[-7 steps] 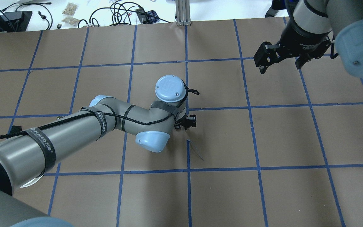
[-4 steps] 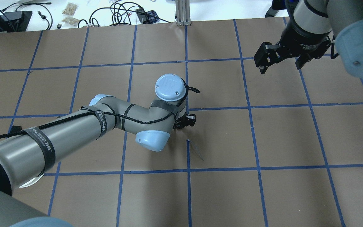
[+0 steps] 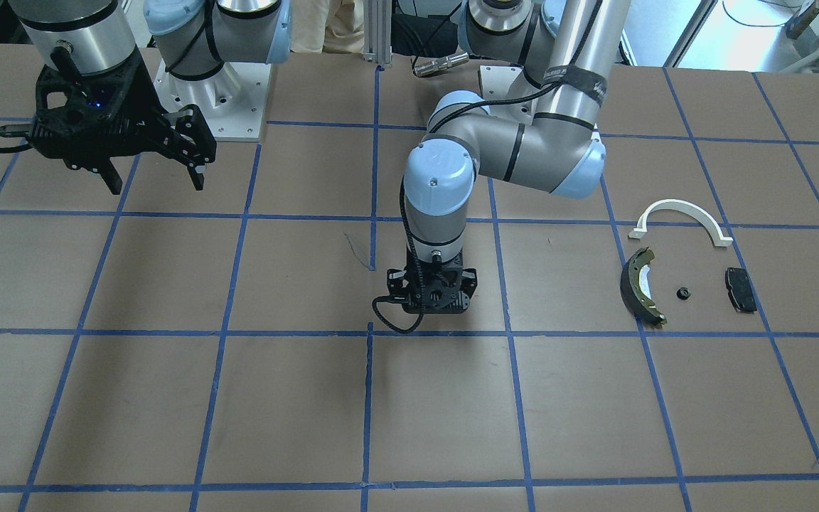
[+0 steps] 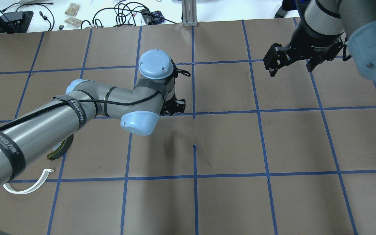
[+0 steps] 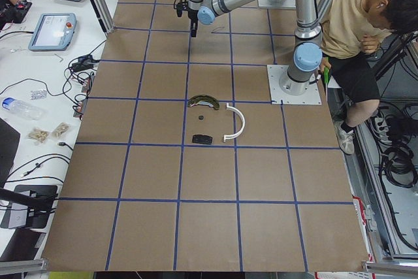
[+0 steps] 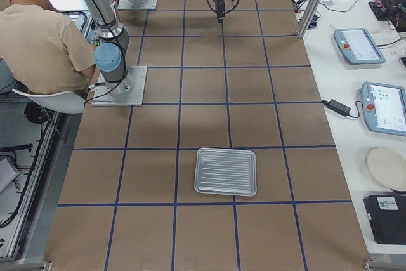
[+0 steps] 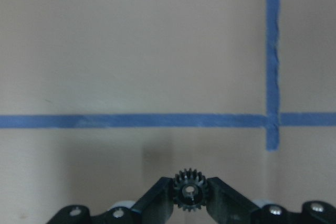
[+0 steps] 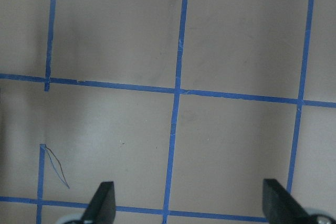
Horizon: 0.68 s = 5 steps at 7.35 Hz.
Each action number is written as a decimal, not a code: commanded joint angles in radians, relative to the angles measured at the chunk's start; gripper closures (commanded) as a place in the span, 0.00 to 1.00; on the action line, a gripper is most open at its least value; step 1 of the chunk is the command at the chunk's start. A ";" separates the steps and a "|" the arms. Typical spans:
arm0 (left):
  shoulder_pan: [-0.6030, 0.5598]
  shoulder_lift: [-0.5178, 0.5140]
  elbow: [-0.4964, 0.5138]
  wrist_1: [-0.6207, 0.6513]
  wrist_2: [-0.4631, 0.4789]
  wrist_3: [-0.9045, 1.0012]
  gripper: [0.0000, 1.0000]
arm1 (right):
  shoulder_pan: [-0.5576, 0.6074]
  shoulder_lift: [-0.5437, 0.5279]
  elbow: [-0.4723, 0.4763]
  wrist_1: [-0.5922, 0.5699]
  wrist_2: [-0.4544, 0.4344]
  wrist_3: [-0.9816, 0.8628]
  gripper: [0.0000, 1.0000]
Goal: Place bearing gear from tray to pile
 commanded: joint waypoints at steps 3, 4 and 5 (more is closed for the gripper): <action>0.299 0.149 -0.012 -0.234 0.032 0.380 1.00 | 0.002 -0.002 -0.003 0.003 0.005 -0.002 0.00; 0.365 0.156 -0.032 -0.232 0.055 0.501 1.00 | 0.000 0.000 -0.008 0.018 0.005 -0.005 0.00; 0.461 0.160 -0.062 -0.232 0.066 0.601 1.00 | -0.002 0.002 -0.017 0.035 0.005 -0.006 0.00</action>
